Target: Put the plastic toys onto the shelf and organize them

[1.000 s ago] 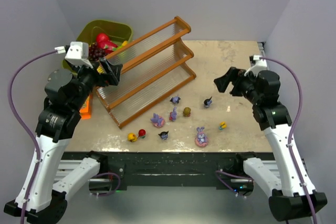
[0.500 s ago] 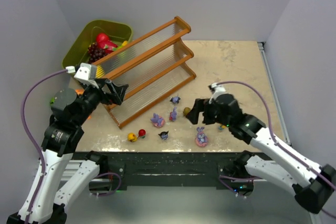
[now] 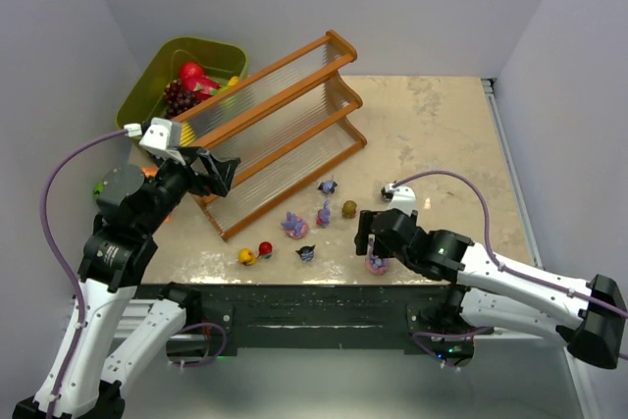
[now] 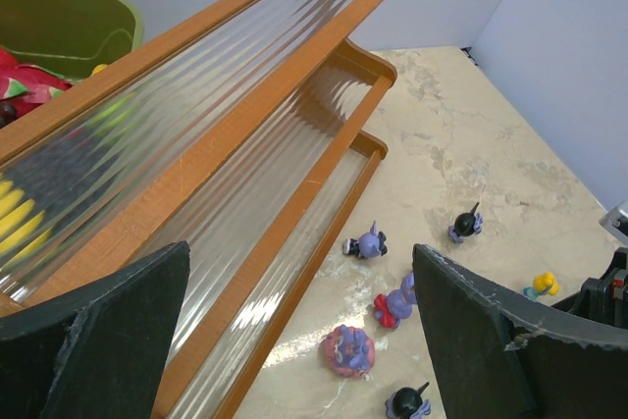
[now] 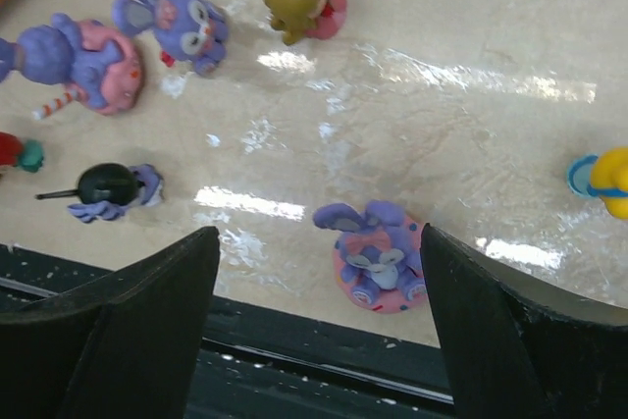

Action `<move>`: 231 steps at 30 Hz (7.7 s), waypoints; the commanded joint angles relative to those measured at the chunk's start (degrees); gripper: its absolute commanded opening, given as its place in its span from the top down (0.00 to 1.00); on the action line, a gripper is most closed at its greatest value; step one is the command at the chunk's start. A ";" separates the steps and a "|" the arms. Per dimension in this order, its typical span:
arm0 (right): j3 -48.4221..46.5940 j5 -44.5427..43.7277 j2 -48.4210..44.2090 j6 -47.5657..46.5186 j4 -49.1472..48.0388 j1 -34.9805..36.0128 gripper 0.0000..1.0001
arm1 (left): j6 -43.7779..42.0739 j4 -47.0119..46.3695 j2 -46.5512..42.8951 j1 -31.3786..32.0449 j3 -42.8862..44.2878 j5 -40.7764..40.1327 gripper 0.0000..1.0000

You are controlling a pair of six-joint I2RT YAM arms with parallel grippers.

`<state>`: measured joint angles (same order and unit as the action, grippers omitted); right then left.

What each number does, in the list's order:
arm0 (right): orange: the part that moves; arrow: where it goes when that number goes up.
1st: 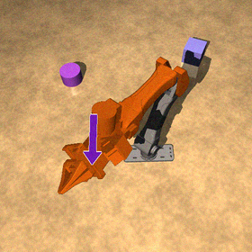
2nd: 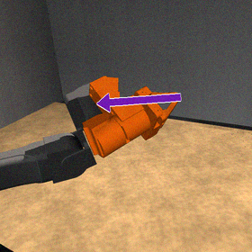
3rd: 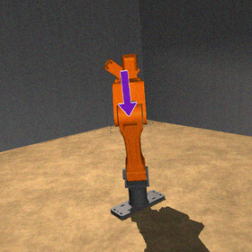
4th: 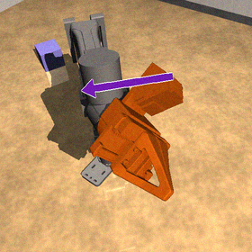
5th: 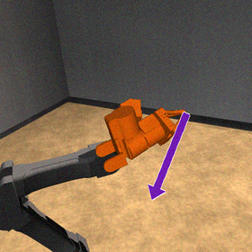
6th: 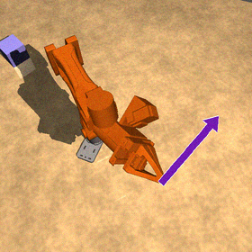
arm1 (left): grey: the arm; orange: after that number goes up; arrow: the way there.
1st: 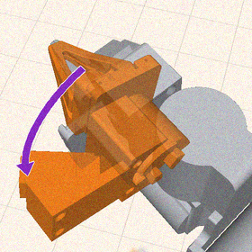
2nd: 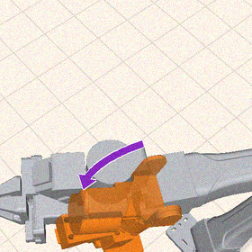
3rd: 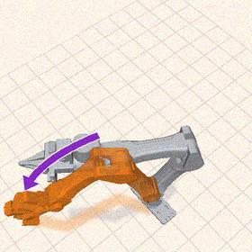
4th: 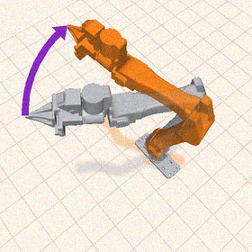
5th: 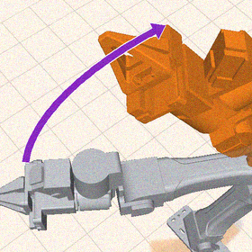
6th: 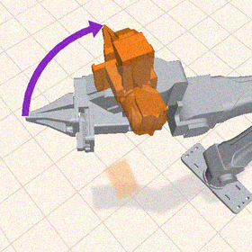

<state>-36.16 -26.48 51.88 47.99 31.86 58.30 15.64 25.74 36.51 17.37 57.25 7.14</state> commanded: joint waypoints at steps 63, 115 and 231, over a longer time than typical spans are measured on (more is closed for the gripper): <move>-23.16 -4.30 23.08 -19.13 -17.06 -3.44 1.00 | 0.53 5.38 -3.82 -0.23 3.57 -15.57 0.00; -16.66 17.87 56.93 -36.74 -81.51 -25.17 1.00 | 1.68 3.36 -2.76 -0.23 2.86 -14.17 0.00; -4.44 31.14 17.90 -22.17 -30.54 -12.78 0.35 | 6.68 6.25 -8.12 -0.23 -1.53 -4.32 0.00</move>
<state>-39.59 8.49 68.47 18.50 2.22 42.76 21.04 32.27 28.47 17.37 55.57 2.55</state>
